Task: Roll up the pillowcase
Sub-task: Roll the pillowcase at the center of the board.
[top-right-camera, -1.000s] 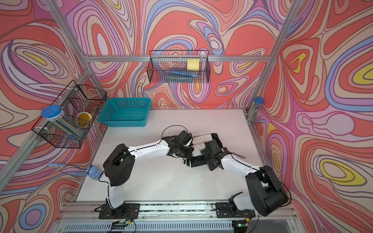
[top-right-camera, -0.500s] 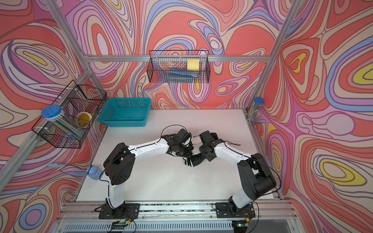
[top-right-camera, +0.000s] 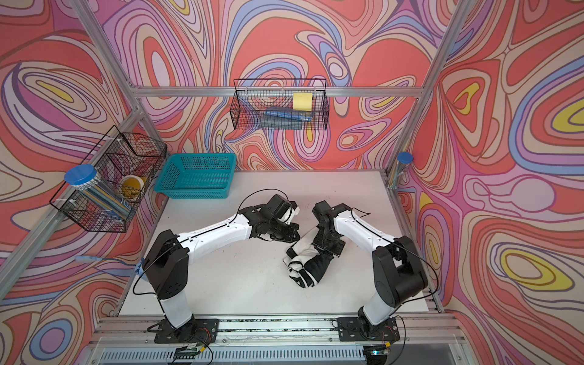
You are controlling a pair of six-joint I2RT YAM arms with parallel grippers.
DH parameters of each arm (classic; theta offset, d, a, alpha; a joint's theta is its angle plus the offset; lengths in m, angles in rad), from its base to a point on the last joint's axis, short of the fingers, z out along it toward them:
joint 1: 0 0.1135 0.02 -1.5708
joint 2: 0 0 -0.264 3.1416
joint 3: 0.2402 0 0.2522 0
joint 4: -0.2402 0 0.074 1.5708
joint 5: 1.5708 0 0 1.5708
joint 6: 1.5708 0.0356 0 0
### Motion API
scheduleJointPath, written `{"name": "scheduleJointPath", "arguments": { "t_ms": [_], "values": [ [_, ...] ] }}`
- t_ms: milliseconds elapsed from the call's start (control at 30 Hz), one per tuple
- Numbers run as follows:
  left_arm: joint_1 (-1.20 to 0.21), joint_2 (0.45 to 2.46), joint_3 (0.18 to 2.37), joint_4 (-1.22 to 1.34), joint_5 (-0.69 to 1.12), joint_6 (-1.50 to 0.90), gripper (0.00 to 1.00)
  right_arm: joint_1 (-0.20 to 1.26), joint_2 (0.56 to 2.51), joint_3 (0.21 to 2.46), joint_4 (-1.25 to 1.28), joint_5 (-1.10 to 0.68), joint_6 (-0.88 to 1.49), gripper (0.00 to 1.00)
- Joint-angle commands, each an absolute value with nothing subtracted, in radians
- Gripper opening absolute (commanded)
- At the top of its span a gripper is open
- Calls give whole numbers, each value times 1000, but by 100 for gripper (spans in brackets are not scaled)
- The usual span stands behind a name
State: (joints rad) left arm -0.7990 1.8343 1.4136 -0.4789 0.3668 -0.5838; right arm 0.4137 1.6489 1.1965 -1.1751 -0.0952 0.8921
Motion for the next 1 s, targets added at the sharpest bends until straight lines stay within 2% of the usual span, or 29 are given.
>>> {"name": "scheduleJointPath", "arguments": {
  "t_ms": [0, 267, 433, 500, 600, 700, 800, 967],
  "values": [
    [-798, 1902, 1379, -468, 394, -573, 5, 416, 1725, 1292, -1312, -69, 809, 0],
    [-799, 1972, 1289, -387, 432, -626, 3, 463, 1985, 1506, -1325, -79, 739, 2],
    [-799, 1979, 1267, -381, 431, -620, 2, 502, 2085, 1653, -1357, -75, 742, 7],
    [-799, 1979, 1267, -376, 438, -621, 1, 505, 2113, 1680, -1344, -96, 753, 19],
    [-799, 1974, 1258, -364, 451, -623, 0, 510, 2163, 1727, -1330, -111, 764, 29],
    [-798, 1981, 1253, -352, 469, -628, 0, 522, 2205, 1793, -1330, -104, 787, 52],
    [-799, 2003, 1247, -332, 512, -635, 0, 529, 2208, 1836, -1301, -108, 842, 56],
    [-795, 2003, 1236, -334, 545, -631, 0, 529, 2232, 1843, -1244, -127, 886, 56]
  ]
}}
